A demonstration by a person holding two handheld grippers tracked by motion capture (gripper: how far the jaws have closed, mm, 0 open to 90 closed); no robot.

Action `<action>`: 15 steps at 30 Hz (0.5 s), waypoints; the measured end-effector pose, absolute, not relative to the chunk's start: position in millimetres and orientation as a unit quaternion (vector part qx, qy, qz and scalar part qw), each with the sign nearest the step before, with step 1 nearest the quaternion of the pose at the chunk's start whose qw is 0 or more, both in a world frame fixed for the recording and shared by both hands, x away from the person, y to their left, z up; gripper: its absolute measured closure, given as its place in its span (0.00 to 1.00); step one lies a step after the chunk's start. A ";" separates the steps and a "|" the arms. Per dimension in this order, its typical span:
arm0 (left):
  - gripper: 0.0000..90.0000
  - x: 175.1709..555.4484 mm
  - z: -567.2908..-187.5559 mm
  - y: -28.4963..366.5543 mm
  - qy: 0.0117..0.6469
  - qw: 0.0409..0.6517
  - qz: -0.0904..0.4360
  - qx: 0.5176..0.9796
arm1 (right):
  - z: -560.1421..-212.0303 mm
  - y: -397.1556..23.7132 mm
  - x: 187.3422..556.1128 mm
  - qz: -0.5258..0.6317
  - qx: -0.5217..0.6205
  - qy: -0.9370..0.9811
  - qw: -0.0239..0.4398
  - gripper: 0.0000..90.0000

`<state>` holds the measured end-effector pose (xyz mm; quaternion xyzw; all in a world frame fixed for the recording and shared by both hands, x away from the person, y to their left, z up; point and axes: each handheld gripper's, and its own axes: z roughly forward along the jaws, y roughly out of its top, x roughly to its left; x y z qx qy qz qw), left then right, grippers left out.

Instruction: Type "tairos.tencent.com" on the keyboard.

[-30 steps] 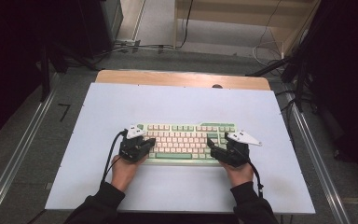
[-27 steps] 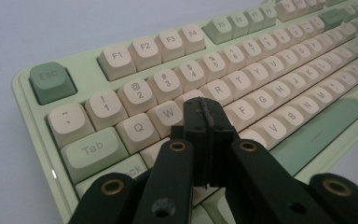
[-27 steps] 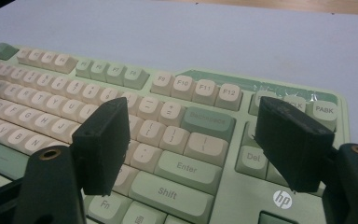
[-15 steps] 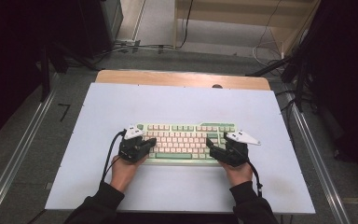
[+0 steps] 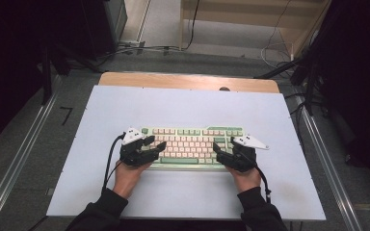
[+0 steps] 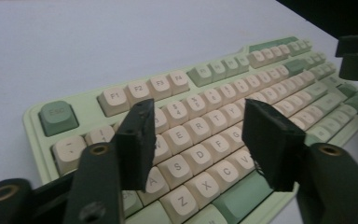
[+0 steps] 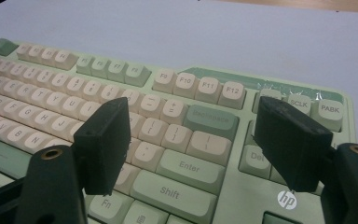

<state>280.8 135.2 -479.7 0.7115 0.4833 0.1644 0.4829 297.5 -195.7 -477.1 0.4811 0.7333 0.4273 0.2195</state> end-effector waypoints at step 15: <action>0.34 287.5 -483.0 131.9 0.489 0.492 0.179 0.698 | -481.6 -194.8 289.7 0.419 0.464 0.755 0.197 0.67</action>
